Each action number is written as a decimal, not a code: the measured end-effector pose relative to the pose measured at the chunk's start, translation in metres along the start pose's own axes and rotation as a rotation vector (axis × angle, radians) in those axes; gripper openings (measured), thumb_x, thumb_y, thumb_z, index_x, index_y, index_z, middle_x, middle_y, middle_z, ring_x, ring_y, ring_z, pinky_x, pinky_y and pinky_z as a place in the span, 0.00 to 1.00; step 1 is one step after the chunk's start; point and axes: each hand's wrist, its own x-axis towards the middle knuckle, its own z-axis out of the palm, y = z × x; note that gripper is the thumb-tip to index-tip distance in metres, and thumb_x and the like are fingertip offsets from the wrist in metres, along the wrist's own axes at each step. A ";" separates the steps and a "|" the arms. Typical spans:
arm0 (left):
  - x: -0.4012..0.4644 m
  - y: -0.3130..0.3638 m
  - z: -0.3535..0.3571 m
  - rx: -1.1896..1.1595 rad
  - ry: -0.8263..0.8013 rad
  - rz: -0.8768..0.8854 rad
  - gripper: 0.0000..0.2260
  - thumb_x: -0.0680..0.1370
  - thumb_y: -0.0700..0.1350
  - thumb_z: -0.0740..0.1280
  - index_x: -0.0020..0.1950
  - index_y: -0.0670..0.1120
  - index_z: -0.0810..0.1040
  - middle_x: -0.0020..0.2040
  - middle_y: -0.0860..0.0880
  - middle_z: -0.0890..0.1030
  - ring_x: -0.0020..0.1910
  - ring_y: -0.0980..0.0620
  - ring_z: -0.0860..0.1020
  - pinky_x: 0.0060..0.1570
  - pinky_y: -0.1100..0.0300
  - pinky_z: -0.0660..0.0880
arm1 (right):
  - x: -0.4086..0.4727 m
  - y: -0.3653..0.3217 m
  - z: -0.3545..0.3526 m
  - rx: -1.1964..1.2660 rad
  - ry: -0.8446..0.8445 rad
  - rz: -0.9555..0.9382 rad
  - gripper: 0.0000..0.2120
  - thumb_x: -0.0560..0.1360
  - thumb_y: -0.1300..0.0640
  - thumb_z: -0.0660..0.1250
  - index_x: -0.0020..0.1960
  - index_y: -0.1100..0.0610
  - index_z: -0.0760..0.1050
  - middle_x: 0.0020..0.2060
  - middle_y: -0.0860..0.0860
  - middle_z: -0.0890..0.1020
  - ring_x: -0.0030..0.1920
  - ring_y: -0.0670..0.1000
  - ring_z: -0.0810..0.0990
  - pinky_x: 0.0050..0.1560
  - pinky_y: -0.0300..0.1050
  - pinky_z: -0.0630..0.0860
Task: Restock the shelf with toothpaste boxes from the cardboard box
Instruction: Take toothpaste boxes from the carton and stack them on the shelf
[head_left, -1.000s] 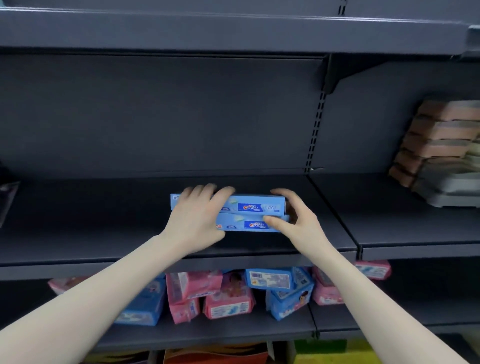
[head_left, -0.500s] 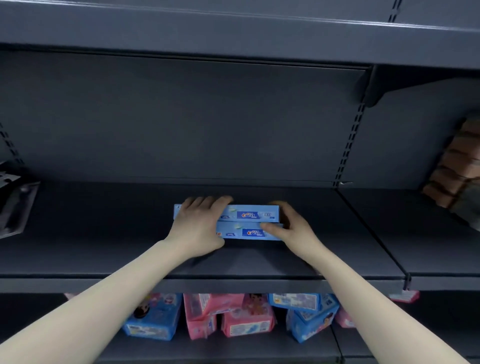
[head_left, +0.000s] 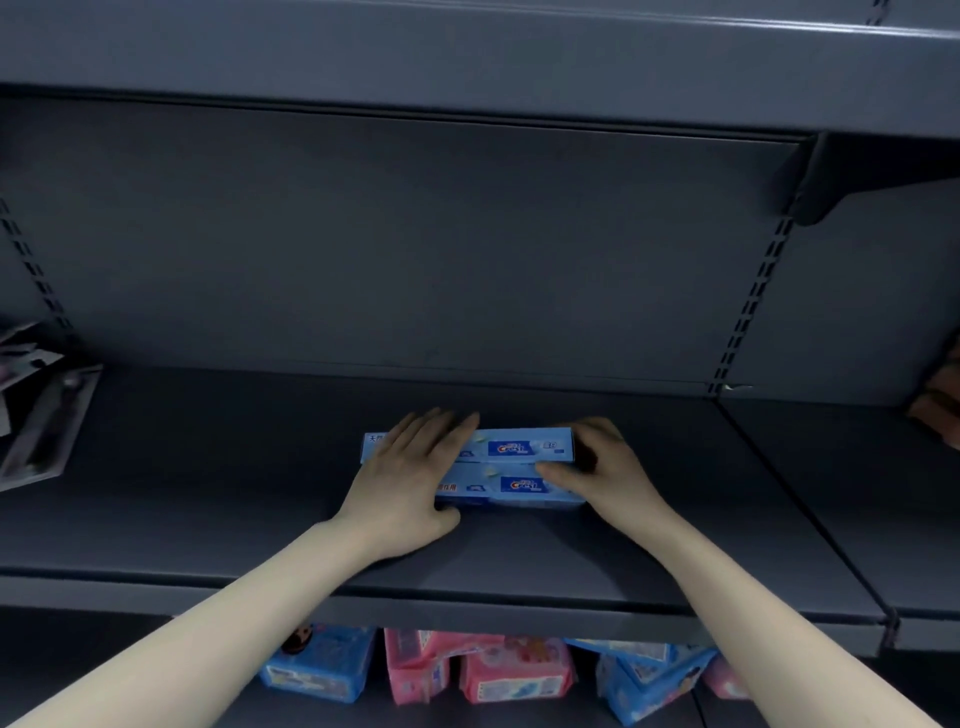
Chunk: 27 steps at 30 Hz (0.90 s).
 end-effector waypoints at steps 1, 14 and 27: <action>-0.002 -0.001 0.002 -0.001 -0.007 0.015 0.38 0.74 0.50 0.64 0.76 0.55 0.43 0.77 0.52 0.49 0.76 0.52 0.47 0.64 0.67 0.31 | 0.003 0.000 0.000 -0.001 0.008 -0.012 0.15 0.70 0.56 0.72 0.56 0.50 0.76 0.54 0.48 0.72 0.54 0.42 0.72 0.49 0.23 0.65; -0.015 -0.006 0.015 0.043 0.131 0.044 0.25 0.69 0.51 0.57 0.65 0.49 0.73 0.62 0.45 0.75 0.60 0.44 0.74 0.53 0.50 0.75 | 0.053 0.006 -0.001 0.126 -0.047 0.038 0.11 0.70 0.59 0.73 0.51 0.53 0.78 0.46 0.47 0.82 0.47 0.45 0.80 0.47 0.38 0.77; -0.010 -0.015 0.018 -0.028 0.193 0.075 0.22 0.68 0.42 0.74 0.61 0.50 0.76 0.50 0.47 0.80 0.47 0.45 0.79 0.46 0.53 0.76 | 0.110 0.016 0.019 -0.057 0.033 0.111 0.12 0.72 0.57 0.71 0.54 0.60 0.76 0.48 0.52 0.78 0.47 0.49 0.76 0.45 0.40 0.70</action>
